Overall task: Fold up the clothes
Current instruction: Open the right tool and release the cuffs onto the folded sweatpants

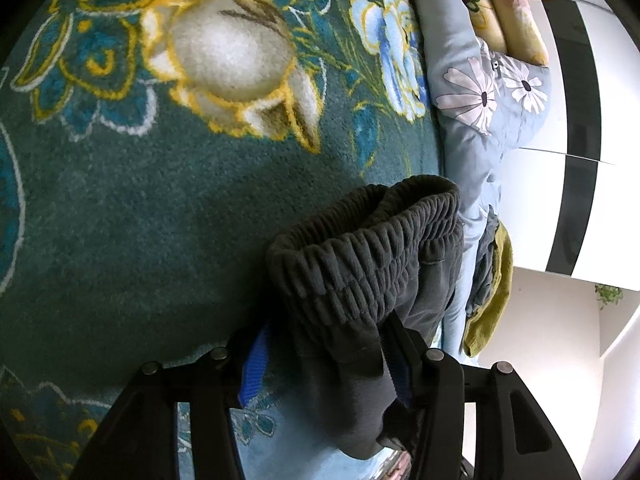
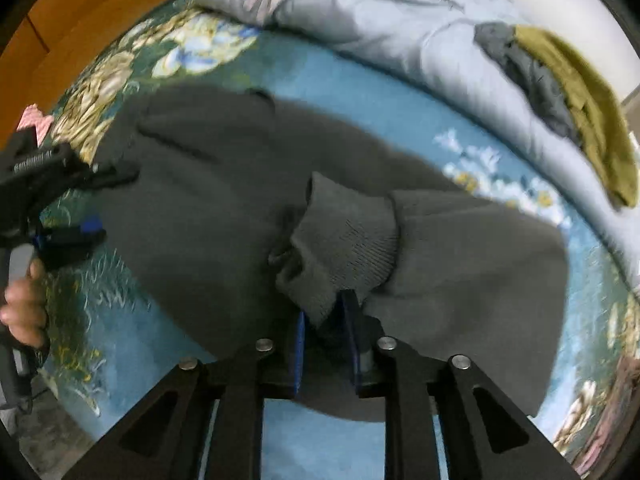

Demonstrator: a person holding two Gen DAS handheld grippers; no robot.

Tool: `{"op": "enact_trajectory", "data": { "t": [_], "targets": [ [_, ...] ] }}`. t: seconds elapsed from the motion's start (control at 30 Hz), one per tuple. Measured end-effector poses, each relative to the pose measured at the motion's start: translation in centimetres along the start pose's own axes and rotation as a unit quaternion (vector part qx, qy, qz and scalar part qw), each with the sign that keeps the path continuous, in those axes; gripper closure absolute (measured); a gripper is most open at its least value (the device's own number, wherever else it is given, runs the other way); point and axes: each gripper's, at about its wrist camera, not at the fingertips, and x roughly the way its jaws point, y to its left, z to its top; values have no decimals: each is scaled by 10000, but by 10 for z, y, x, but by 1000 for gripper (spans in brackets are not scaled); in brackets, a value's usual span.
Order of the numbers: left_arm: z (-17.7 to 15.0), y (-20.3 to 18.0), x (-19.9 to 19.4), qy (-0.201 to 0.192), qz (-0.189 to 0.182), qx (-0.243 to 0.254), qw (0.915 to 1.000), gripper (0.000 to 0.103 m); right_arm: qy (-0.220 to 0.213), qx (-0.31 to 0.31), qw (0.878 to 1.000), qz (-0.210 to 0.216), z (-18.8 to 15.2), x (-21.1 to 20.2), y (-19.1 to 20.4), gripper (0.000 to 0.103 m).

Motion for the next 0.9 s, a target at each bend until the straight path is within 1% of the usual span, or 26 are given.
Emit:
{"op": "enact_trajectory", "data": {
  "t": [0.07, 0.13, 0.17, 0.2, 0.3, 0.37, 0.43, 0.47, 0.5, 0.57, 0.6, 0.63, 0.7, 0.73, 0.77, 0.8, 0.83, 0.87, 0.9],
  "targets": [
    [-1, -1, 0, -41, 48, -20, 10000, 47, -233, 249, 9981, 510, -1, -20, -14, 66],
    [-1, -5, 0, -91, 81, -19, 9999, 47, -543, 577, 9938, 782, -5, -42, -32, 63],
    [-1, -7, 0, -125, 81, 2, 9999, 50, -724, 799, 9906, 839, -9, -53, -45, 57],
    [-3, -8, -2, -207, 141, 55, 9997, 52, -912, 1037, 9865, 875, -14, -65, -60, 56],
    [-8, -14, -7, -512, 393, 220, 9977, 66, -1215, 1780, 9724, 891, -34, -83, -104, 56],
    [-11, -20, -13, -659, 453, 259, 9965, 71, -1320, 2133, 9635, 933, -46, -88, -125, 56],
    [-11, -32, -25, -803, 428, 372, 9952, 73, -1437, 2447, 9538, 987, -58, -94, -144, 56],
    [-10, -41, -33, -900, 437, 489, 9938, 73, -1495, 2602, 9485, 1013, -63, -97, -153, 56],
    [-9, -53, -43, -1056, 525, 682, 9907, 73, -1576, 2708, 9437, 1060, -69, -101, -159, 56],
    [-9, -79, -62, -1346, 748, 1133, 9816, 73, -1752, 2888, 9340, 1164, -80, -109, -168, 56],
    [-10, -92, -70, -1455, 870, 1391, 9757, 73, -1826, 2957, 9295, 1234, -86, -112, -172, 56],
    [-16, -110, -77, -1544, 1046, 1740, 9669, 73, -1878, 2996, 9265, 1289, -89, -113, -174, 56],
    [-36, -145, -77, -1623, 1266, 2503, 9460, 73, -1954, 3095, 9201, 1393, -95, -113, -177, 56],
    [-47, -163, -76, -1652, 1357, 2878, 9335, 73, -1978, 3174, 9160, 1453, -99, -112, -180, 56],
    [-67, -181, -72, -1687, 1440, 3334, 9163, 72, -1983, 3243, 9126, 1505, -103, -110, -181, 56],
    [-90, -200, -66, -1723, 1516, 3821, 8952, 72, -1982, 3309, 9094, 1556, -106, -108, -183, 56],
    [-114, -218, -61, -1754, 1589, 4297, 8714, 72, -1981, 3374, 9062, 1606, -109, -106, -185, 56],
    [-143, -236, -50, -1776, 1668, 4806, 8424, 72, -2004, 3420, 9034, 1638, -112, -106, -186, 56],
    [-166, -248, -38, -1783, 1728, 5166, 8194, 72, -2034, 3461, 9007, 1664, -114, -106, -188, 56]
  ]
}}
